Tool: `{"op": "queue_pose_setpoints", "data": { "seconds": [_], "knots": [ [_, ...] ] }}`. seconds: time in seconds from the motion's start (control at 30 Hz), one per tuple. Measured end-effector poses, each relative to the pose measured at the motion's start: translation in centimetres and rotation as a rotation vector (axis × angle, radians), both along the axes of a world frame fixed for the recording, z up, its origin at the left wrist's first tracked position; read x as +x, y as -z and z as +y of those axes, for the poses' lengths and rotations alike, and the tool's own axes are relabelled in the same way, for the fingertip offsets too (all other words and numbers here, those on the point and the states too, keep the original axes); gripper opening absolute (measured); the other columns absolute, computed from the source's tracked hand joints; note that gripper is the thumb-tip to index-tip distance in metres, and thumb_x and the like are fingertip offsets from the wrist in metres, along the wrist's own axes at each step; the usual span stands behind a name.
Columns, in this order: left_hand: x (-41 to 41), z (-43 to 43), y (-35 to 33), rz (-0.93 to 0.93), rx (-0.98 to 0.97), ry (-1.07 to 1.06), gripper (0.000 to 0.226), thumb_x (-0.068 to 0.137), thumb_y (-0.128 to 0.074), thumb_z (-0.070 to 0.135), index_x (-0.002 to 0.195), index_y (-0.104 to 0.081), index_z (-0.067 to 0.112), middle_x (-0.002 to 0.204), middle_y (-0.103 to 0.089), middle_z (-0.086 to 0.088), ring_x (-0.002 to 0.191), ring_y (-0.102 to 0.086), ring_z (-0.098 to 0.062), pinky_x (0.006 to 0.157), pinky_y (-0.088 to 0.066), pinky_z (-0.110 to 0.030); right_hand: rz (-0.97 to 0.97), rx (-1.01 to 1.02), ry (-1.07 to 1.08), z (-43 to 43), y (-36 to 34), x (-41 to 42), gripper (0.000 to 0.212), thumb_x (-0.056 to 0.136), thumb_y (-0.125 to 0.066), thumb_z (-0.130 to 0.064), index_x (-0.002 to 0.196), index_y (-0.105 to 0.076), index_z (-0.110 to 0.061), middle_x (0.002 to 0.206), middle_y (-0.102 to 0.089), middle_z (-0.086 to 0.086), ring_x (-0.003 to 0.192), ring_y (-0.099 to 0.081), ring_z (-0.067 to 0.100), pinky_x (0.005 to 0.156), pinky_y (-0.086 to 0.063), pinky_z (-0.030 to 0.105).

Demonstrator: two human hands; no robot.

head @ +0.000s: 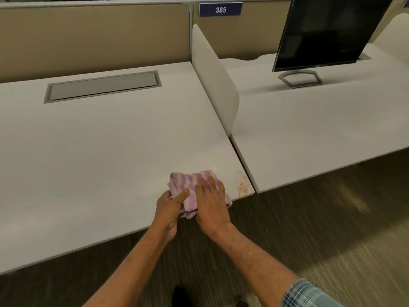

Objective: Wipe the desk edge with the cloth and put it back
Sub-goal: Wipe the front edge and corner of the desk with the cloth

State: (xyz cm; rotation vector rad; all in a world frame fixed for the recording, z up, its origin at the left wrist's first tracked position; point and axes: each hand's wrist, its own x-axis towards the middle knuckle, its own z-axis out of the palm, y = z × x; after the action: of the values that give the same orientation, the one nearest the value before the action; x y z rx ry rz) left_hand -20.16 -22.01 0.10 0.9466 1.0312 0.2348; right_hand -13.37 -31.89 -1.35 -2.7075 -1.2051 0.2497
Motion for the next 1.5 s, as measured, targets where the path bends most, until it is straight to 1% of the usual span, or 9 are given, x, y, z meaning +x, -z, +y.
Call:
{"op": "queue_pose_setpoints", "data": {
  "seconds": [0.13,0.2,0.3,0.4,0.7,0.83,0.97,1.3,1.5],
  "knots": [
    [-1.6,-0.8,0.8,0.120,0.490,0.040,0.038,0.104,-0.050,0.044,0.126,-0.063,0.016,0.115,-0.072,-0.001,0.105,-0.070,-0.017,0.084,-0.055,-0.026,0.030,0.058,-0.060,-0.8,0.9,0.2,0.095,0.079,-0.081,-0.034,0.156,-0.027,-0.016,0.166,-0.026,0.016,0.154,-0.017,0.041,0.124,-0.012,0.058],
    [-2.8,-0.5,2.4,0.188,0.767,0.071,0.039,0.108,-0.042,0.038,0.137,-0.057,0.016,0.133,-0.065,-0.005,0.124,-0.061,-0.023,0.102,-0.049,-0.034,0.050,0.064,-0.107,-1.6,1.0,0.2,0.095,0.081,-0.080,-0.034,0.158,-0.026,-0.020,0.169,-0.017,0.015,0.156,-0.007,0.040,0.125,-0.008,0.061],
    [-3.7,0.8,5.0,0.304,1.020,0.199,0.046,0.110,-0.037,0.031,0.153,-0.041,0.016,0.163,-0.040,-0.008,0.154,-0.028,-0.023,0.127,-0.020,-0.042,0.058,0.067,-0.147,-2.4,1.5,0.4,0.095,0.076,-0.084,-0.032,0.156,-0.033,-0.022,0.168,-0.020,0.015,0.155,-0.011,0.041,0.123,-0.013,0.063],
    [-3.7,1.4,7.1,0.407,1.139,0.337,0.055,0.110,-0.030,0.034,0.161,-0.023,0.016,0.173,-0.014,-0.008,0.160,0.000,-0.018,0.131,-0.004,-0.042,0.023,0.079,-0.163,-2.7,2.3,0.9,0.097,0.070,-0.087,-0.033,0.153,-0.039,-0.022,0.165,-0.029,0.015,0.153,-0.020,0.042,0.122,-0.011,0.061],
    [-2.7,0.9,9.2,0.589,1.340,0.477,0.065,0.106,-0.014,0.045,0.162,-0.019,0.013,0.173,-0.008,-0.014,0.160,0.001,-0.029,0.130,-0.004,-0.050,-0.010,0.100,-0.085,-2.9,2.2,2.8,0.093,0.078,-0.081,-0.034,0.156,-0.031,-0.023,0.169,-0.017,0.013,0.157,-0.002,0.038,0.124,-0.007,0.063],
    [-2.1,0.7,9.5,0.625,1.346,0.542,0.070,0.103,-0.009,0.053,0.163,-0.011,0.016,0.173,0.000,-0.013,0.160,0.009,-0.028,0.130,0.001,-0.052,0.008,0.040,-0.107,-3.2,2.2,4.0,0.094,0.085,-0.073,-0.038,0.160,-0.020,-0.017,0.171,-0.002,0.015,0.156,0.009,0.037,0.124,-0.001,0.063],
    [-1.6,0.8,9.7,0.619,1.401,0.611,0.072,0.102,-0.007,0.051,0.163,-0.011,0.014,0.172,0.000,-0.019,0.160,0.006,-0.034,0.128,-0.002,-0.057,0.058,0.038,-0.128,-2.5,2.7,3.7,0.102,0.086,-0.065,-0.025,0.160,0.003,-0.007,0.169,0.015,0.016,0.154,0.021,0.034,0.124,0.004,0.059],
    [-0.9,0.9,9.6,0.634,1.400,0.659,0.067,0.105,-0.011,0.054,0.164,-0.006,0.023,0.173,0.005,-0.011,0.160,0.012,-0.027,0.129,0.003,-0.052,0.029,0.084,-0.069,-4.5,3.9,3.8,0.104,0.088,-0.066,-0.029,0.161,0.008,-0.022,0.169,0.018,0.008,0.154,0.023,0.031,0.122,0.016,0.053],
    [-0.3,0.9,9.5,0.633,1.396,0.689,0.069,0.103,-0.009,0.056,0.163,0.000,0.024,0.173,0.011,-0.009,0.159,0.016,-0.025,0.129,0.005,-0.052,0.018,0.035,-0.001,-4.4,4.0,5.6,0.100,0.087,-0.060,-0.028,0.161,0.008,-0.022,0.170,0.015,0.012,0.154,0.023,0.033,0.123,0.010,0.060]
  ]
}}
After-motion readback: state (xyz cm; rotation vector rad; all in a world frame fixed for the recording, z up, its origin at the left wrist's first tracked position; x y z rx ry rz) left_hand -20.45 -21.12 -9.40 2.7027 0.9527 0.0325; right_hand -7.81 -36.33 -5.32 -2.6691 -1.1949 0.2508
